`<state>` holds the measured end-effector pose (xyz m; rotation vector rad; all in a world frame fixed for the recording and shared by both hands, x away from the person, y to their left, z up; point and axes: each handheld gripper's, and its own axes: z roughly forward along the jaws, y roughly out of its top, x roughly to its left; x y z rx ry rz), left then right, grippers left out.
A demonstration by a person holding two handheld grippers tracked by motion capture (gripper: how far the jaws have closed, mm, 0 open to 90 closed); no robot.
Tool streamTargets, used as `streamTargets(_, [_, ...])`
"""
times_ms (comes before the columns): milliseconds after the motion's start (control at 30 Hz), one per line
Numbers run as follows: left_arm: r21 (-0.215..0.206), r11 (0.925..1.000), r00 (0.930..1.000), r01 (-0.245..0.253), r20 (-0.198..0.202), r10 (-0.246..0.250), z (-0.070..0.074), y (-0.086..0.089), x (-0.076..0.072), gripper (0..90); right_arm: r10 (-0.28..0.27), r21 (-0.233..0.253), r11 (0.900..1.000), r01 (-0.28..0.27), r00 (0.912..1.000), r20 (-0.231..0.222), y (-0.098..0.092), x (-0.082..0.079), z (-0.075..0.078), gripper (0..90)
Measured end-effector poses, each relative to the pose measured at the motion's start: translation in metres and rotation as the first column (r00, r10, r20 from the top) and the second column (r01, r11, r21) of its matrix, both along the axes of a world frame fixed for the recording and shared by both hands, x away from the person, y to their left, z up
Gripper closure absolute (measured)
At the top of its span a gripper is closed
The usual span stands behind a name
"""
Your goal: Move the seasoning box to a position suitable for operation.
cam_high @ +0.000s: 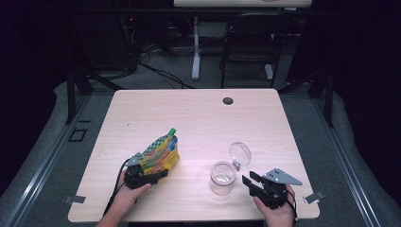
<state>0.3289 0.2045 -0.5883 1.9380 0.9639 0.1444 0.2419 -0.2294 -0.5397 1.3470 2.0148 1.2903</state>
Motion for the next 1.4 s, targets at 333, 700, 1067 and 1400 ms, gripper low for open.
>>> streamTargets(333, [0.001,0.9999,0.9999,0.016,0.003,-0.016,0.0,0.002,0.002,52.7,0.001,-0.001,1.0,-0.001,1.0,0.002,0.0,0.0,0.0,62.3])
streamTargets(700, [0.01,0.9998,0.9999,0.016,0.0,-0.016,0.003,0.002,0.002,53.6,0.0,-0.001,1.0,0.0,1.0,0.003,-0.001,0.0,0.001,62.3])
streamTargets(1067, [-0.011,0.9999,0.9998,-0.007,0.021,0.007,0.008,0.004,0.0,53.8,0.001,-0.001,1.0,-0.001,1.0,0.006,-0.001,0.0,0.001,62.3])
streamTargets(1400, [0.024,0.9992,0.9963,-0.031,0.081,0.029,0.021,0.004,-0.006,53.8,-0.001,0.002,1.0,0.001,1.0,0.009,-0.001,-0.001,0.001,62.3])
